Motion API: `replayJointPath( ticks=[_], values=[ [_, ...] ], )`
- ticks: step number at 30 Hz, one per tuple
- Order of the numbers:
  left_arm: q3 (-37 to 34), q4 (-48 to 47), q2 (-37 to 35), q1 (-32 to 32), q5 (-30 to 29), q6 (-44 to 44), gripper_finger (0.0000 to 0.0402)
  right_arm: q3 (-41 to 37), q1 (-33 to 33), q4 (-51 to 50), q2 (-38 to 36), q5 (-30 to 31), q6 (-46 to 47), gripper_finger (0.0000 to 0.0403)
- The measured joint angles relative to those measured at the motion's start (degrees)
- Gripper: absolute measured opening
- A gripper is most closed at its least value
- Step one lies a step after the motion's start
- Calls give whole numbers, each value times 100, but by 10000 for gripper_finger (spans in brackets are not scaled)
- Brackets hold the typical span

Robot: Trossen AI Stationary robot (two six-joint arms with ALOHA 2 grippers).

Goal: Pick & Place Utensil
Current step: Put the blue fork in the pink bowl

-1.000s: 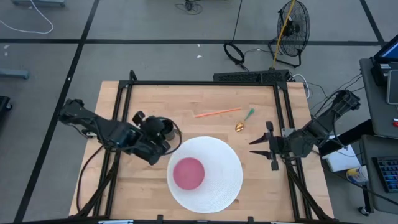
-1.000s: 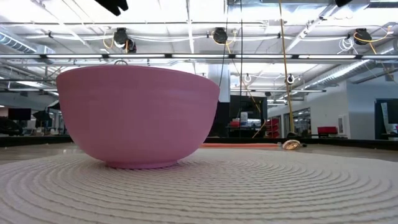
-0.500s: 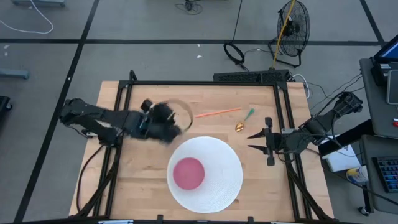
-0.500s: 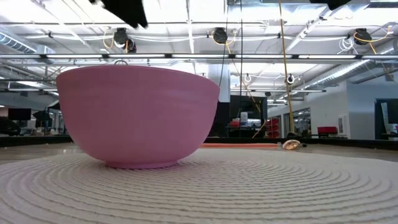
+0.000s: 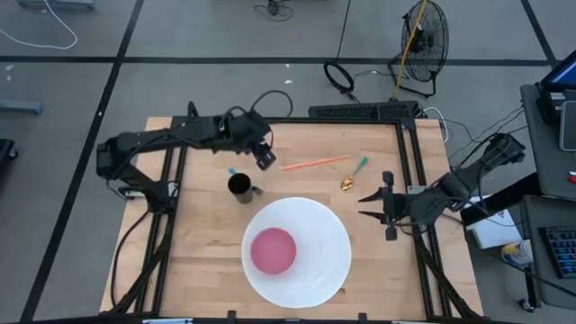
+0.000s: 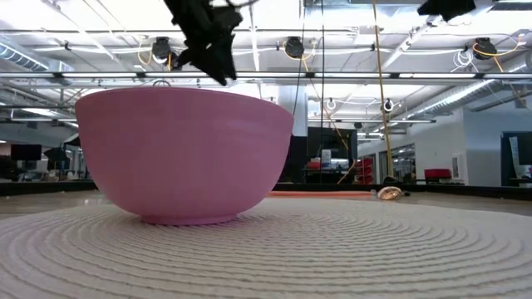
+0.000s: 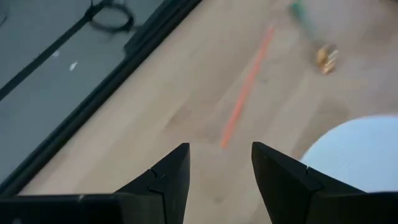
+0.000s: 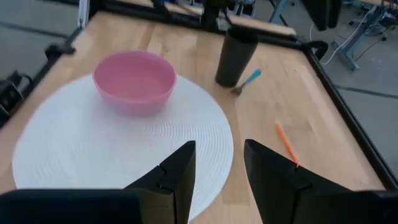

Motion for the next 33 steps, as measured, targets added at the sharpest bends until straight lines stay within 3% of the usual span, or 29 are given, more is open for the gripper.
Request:
replayJointPath(
  ticks=[4, 10, 16, 20, 25, 33],
  values=[
    [-2, -597, -19, 625, 4, 265, 177, -229, 0, 4, 0, -4, -9, 130],
    [-2, -2226, -22, 1637, 0, 292, 177, -365, -1, -1, -2, -4, -12, 130],
    [-14, -2962, -24, 2070, 425, 88, 177, -365, 0, 17, -2, -3, -3, 130],
    [-329, -2848, -30, 2056, 509, 72, 177, -365, 0, 166, -2, -4, 7, 130],
    [-1303, -2422, -29, 2008, 774, 116, 177, -365, 0, 294, -2, -277, 9, 130],
    [-2688, -1132, -29, 1757, 1126, -19, 177, -365, 0, 400, -2, -279, -6, 130]
  ],
)
